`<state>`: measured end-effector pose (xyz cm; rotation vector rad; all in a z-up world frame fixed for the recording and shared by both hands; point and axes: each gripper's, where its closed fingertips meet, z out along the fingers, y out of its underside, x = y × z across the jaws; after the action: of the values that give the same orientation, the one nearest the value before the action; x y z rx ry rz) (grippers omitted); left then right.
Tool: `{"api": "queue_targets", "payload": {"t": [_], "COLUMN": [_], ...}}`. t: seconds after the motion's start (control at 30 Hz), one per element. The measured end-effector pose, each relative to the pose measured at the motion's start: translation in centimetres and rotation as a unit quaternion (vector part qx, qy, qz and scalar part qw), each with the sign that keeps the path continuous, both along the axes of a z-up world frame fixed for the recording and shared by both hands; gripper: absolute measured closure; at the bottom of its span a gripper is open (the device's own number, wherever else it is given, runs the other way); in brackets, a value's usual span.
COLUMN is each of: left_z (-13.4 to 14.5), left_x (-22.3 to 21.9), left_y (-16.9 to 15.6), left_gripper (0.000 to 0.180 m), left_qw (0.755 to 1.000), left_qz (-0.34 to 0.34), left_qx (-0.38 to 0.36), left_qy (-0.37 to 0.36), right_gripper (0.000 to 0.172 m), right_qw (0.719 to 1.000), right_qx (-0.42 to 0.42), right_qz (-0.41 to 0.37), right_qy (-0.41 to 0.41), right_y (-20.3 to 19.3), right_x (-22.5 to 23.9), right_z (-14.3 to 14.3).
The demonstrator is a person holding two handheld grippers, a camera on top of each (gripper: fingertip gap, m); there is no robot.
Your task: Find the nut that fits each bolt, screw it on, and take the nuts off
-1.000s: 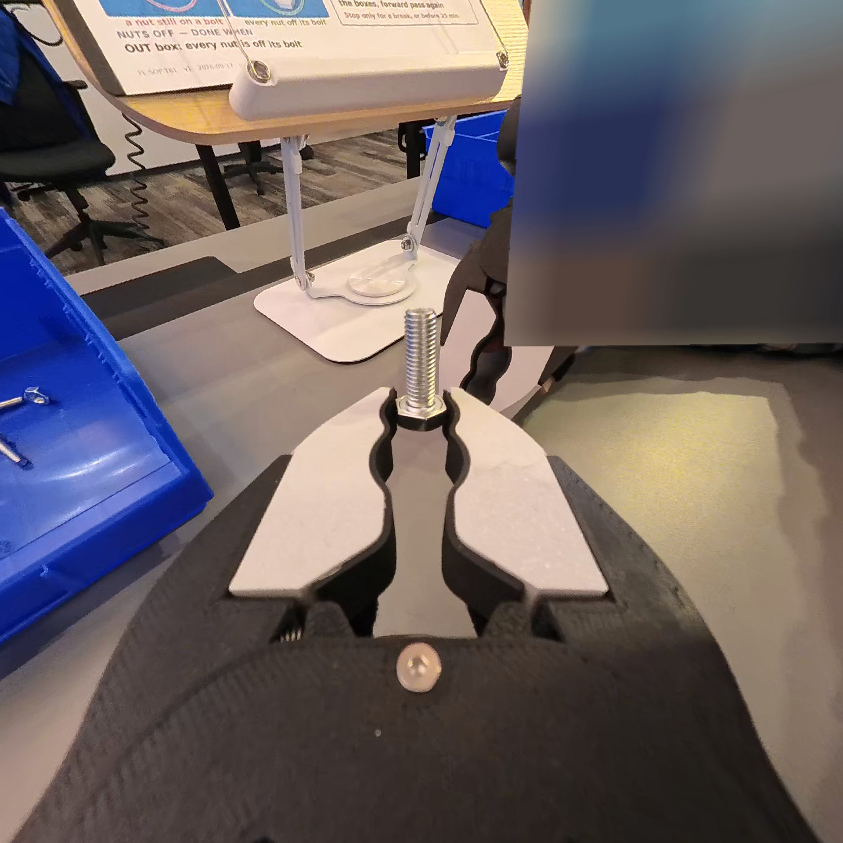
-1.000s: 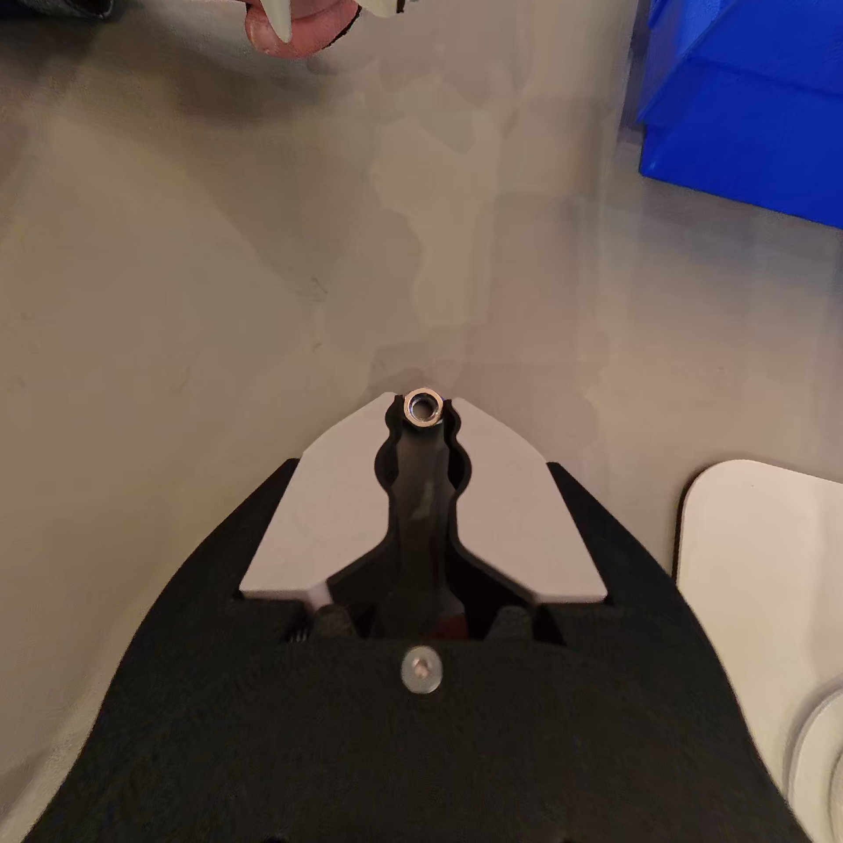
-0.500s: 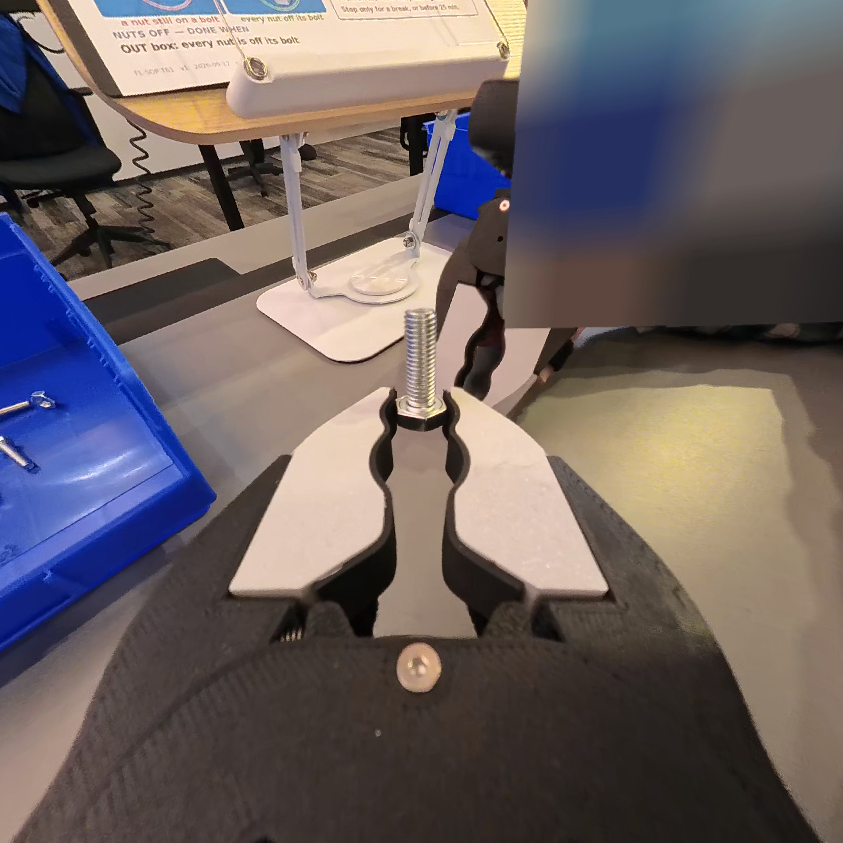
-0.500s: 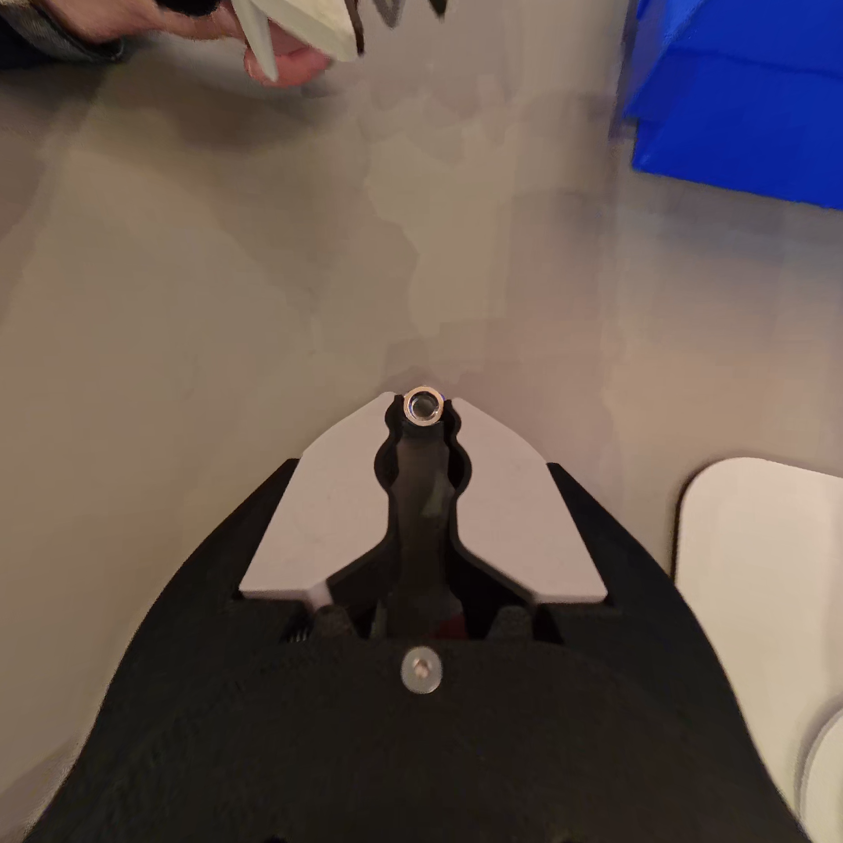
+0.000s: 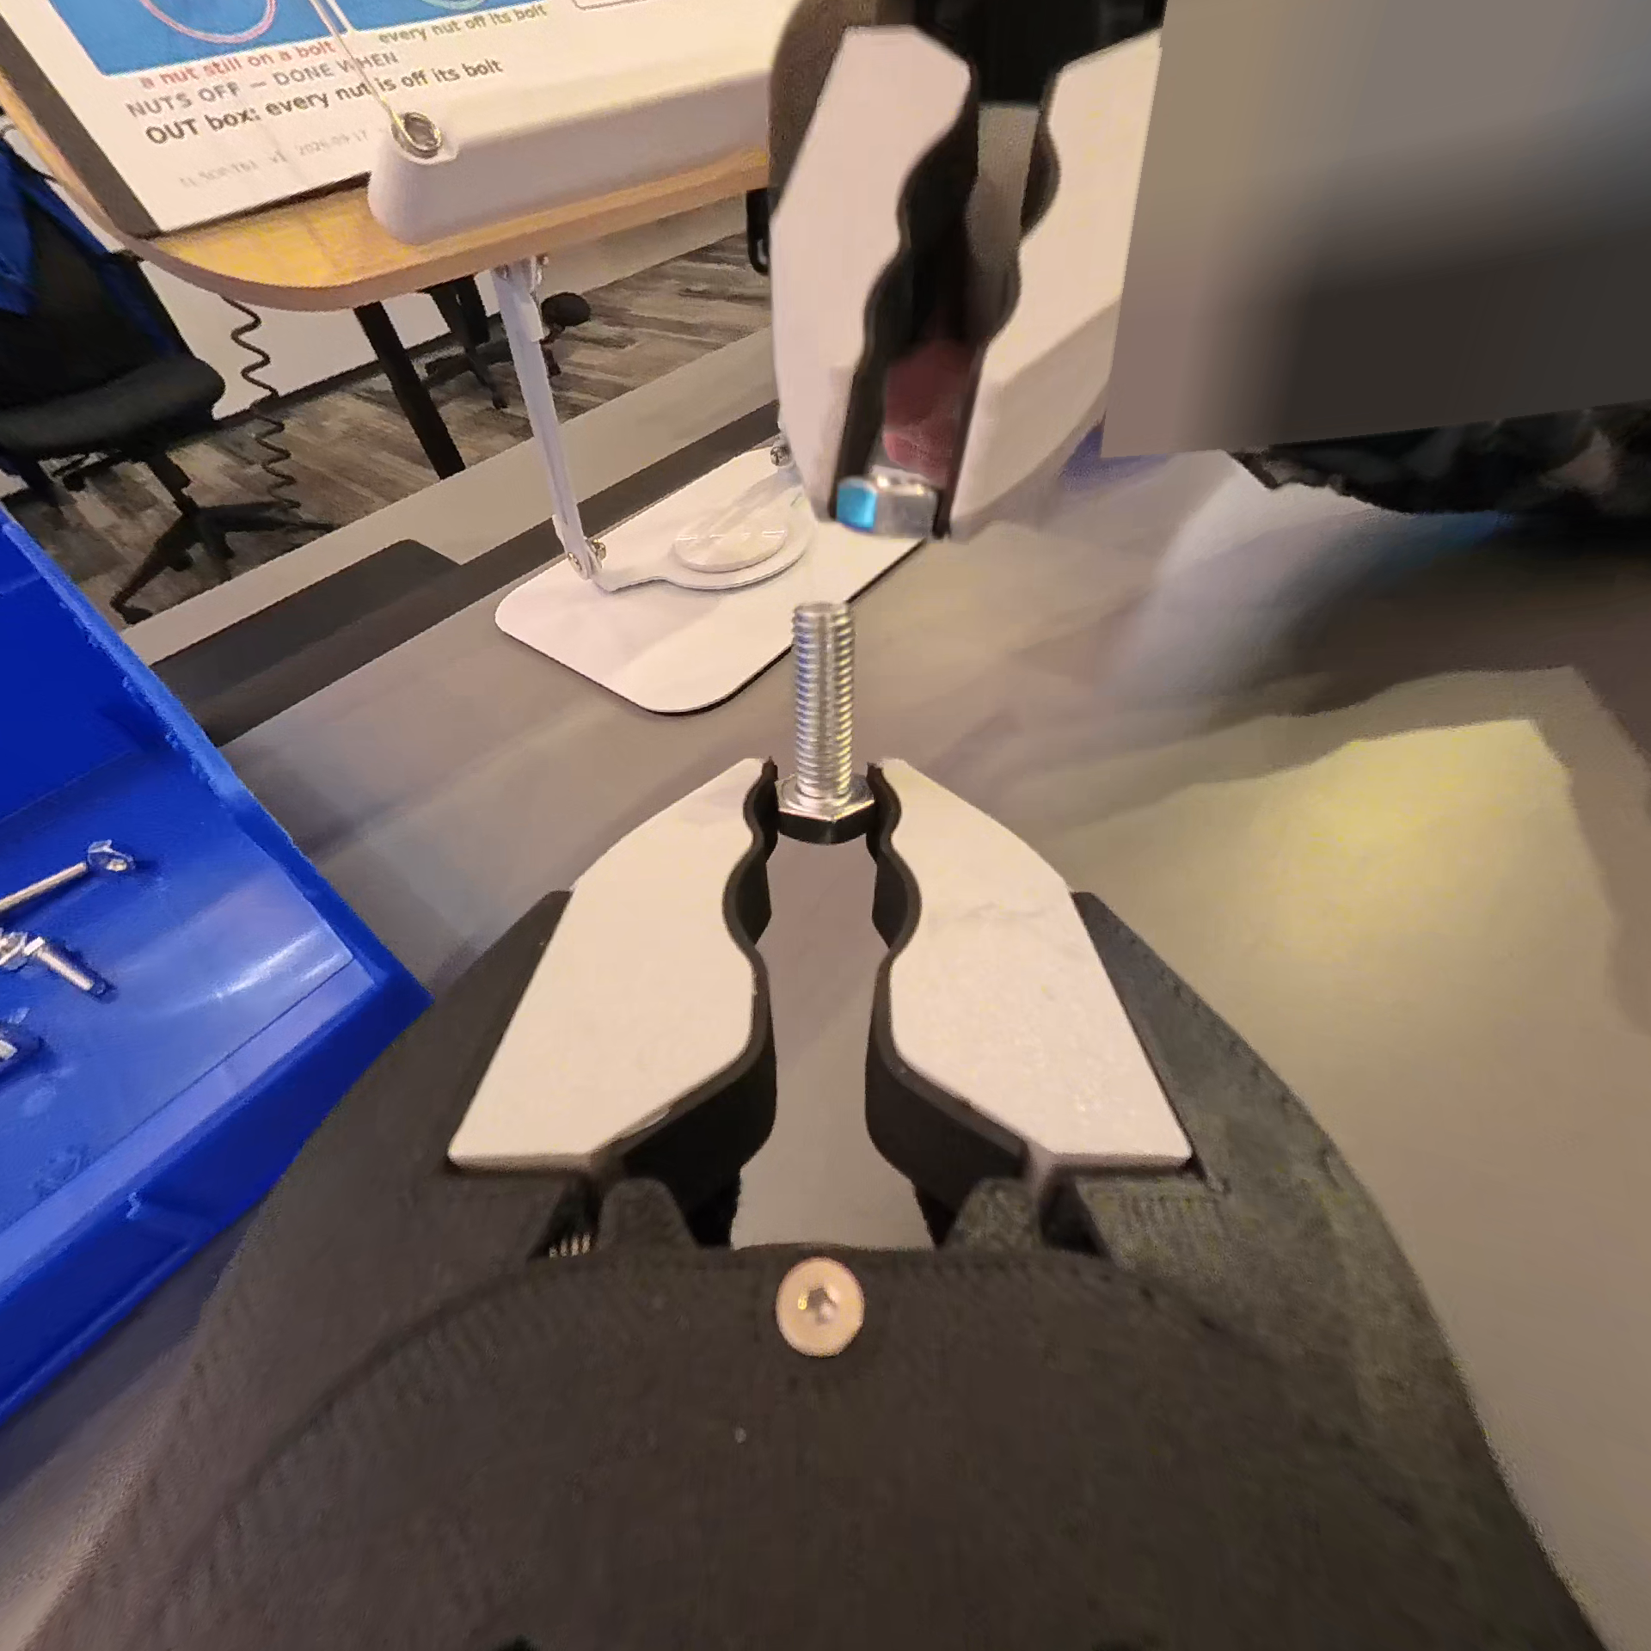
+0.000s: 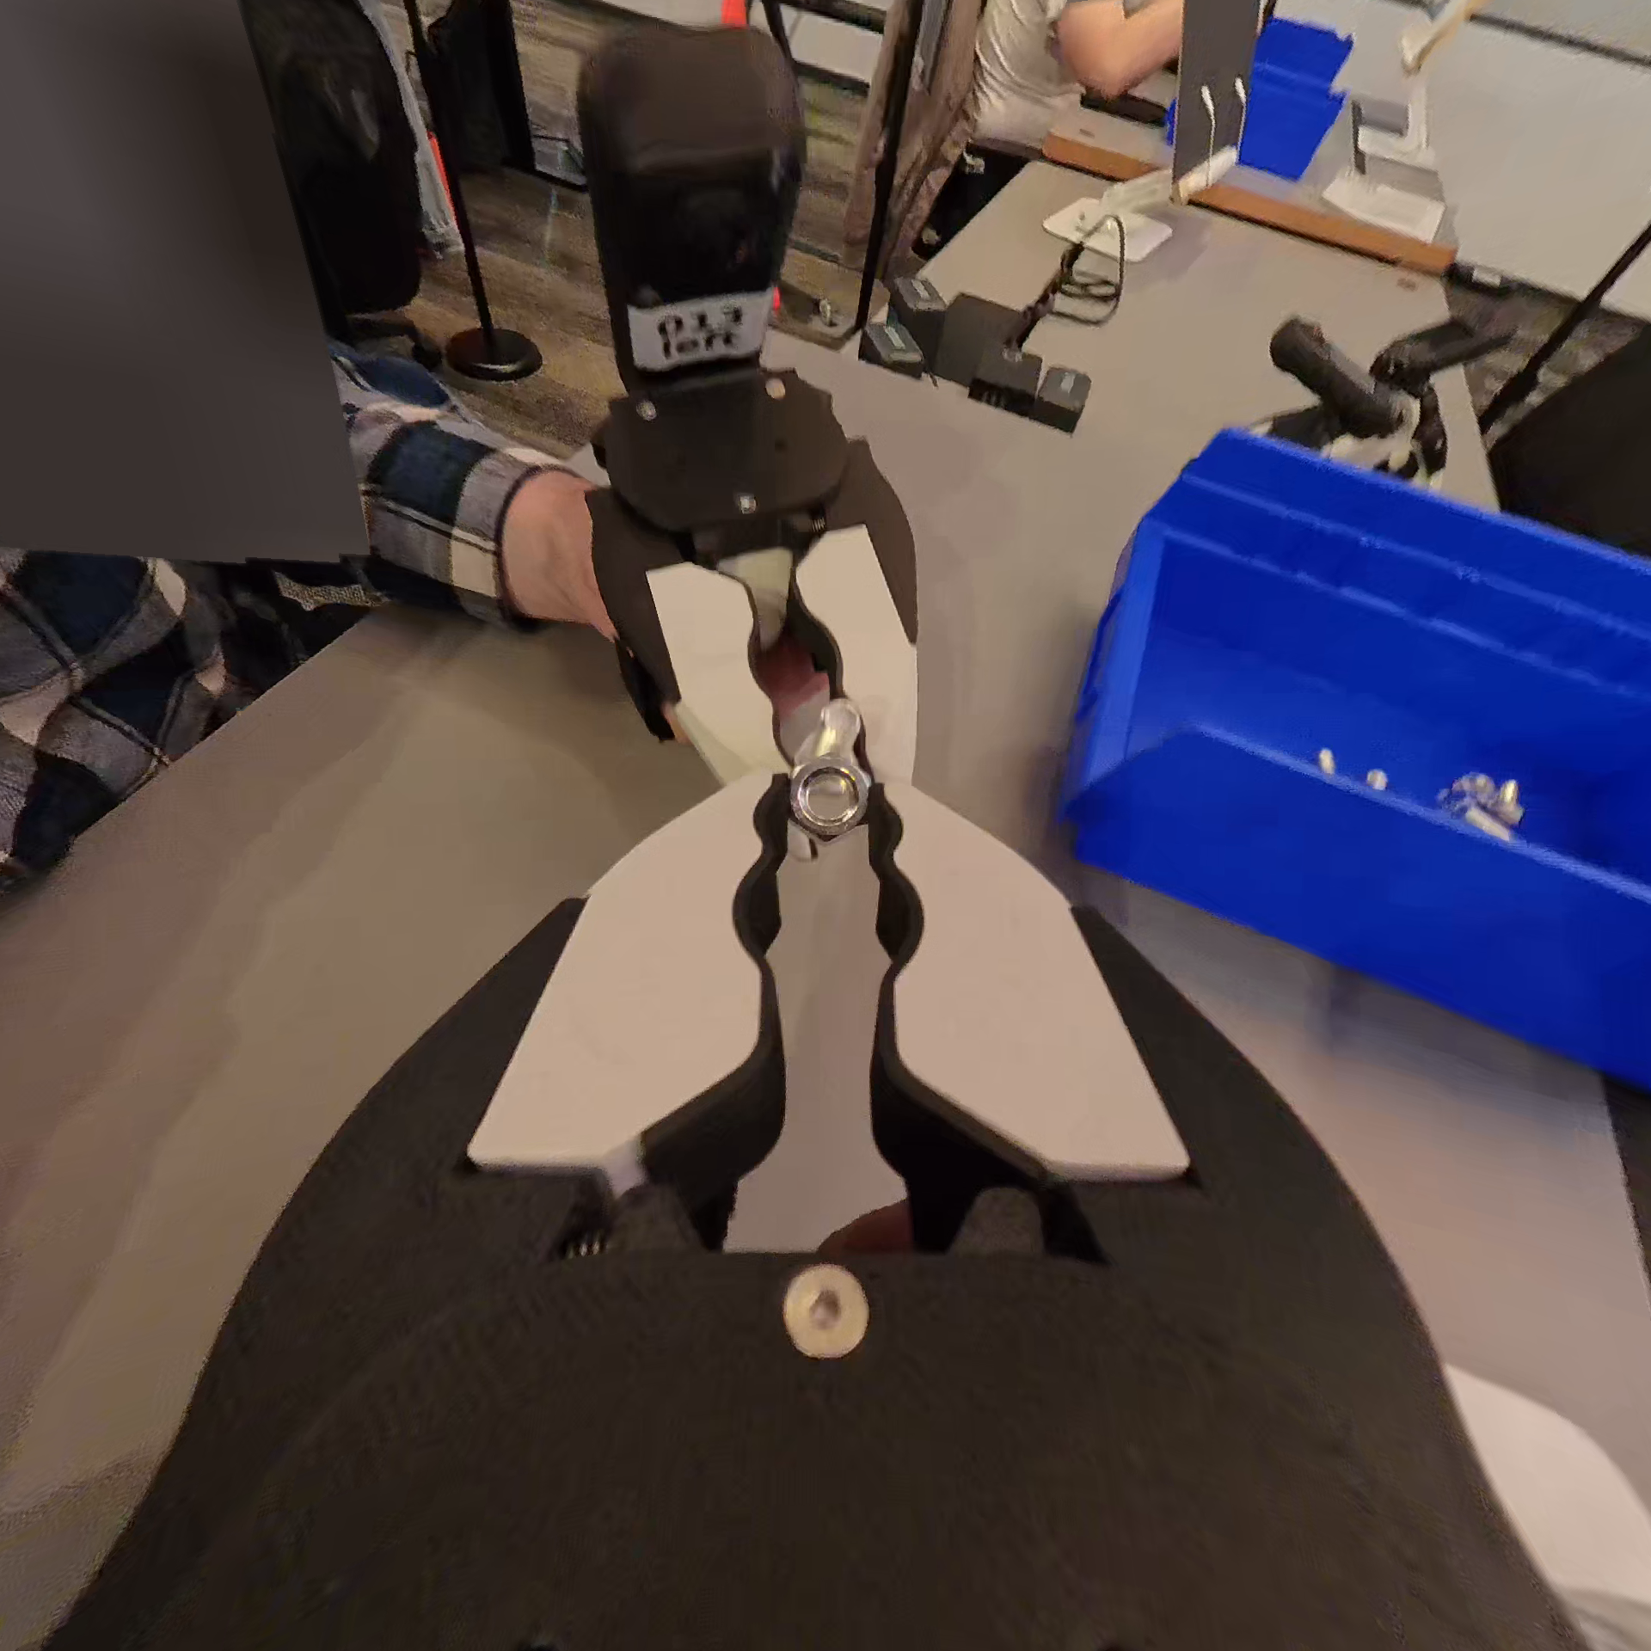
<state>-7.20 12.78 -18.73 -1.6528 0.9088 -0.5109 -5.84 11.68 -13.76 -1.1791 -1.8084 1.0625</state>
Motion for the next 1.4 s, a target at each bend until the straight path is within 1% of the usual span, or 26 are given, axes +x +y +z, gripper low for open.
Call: {"api": "queue_targets", "payload": {"t": [0.1, 0.23, 0.33, 0.4, 0.57, 0.73, 0.97, 1.2, 1.4], "left_z": [0.8, 1.3, 1.2, 1.3, 1.2, 0.9, 1.0, 0.2, -0.1], "left_x": [0.0, -0.5, -0.7, -0.5, -0.5, -0.4, -0.5, -1.6, -2.5], "left_y": [-0.2, 0.1, 0.3, 0.2, 0.3, 0.4, 0.6, 1.8, 2.5], "left_gripper": [0.162, 0.162, 0.162, 0.162, 0.162, 0.162, 0.162, 0.162, 0.162], "left_qw": [0.999, 0.999, 0.999, 0.999, 0.999, 0.999, 0.999, 0.996, 0.992], "left_qz": [-0.013, -0.012, -0.007, -0.010, -0.007, -0.003, 0.007, 0.062, 0.098], "left_qx": [0.032, 0.037, 0.034, 0.034, 0.036, 0.034, 0.040, 0.043, 0.045], "left_qy": [0.000, -0.013, -0.011, -0.012, -0.008, 0.001, 0.005, 0.044, 0.063], "right_gripper": [0.154, 0.154, 0.154, 0.154, 0.154, 0.154, 0.154, 0.154, 0.154], "right_qw": [0.999, 0.997, 0.996, 0.996, 0.996, 0.996, 0.996, 0.997, 0.999], "right_qx": [0.018, 0.048, 0.061, 0.054, 0.053, 0.059, 0.060, 0.067, 0.042], "right_qz": [0.033, 0.056, 0.060, 0.065, 0.071, 0.066, 0.058, 0.020, -0.007], "right_qy": [0.010, 0.009, 0.003, 0.008, -0.005, -0.020, -0.019, -0.033, -0.024], "right_y": [-0.8, -1.1, -0.7, -0.7, -0.9, -0.7, -0.6, 0.5, 1.3], "right_x": [-0.8, -2.0, -2.8, -3.1, -3.2, -3.2, -3.2, -3.8, -4.4], "right_z": [1.1, 1.9, 2.0, 2.2, 1.4, 0.7, 0.8, 0.0, -0.3]}}
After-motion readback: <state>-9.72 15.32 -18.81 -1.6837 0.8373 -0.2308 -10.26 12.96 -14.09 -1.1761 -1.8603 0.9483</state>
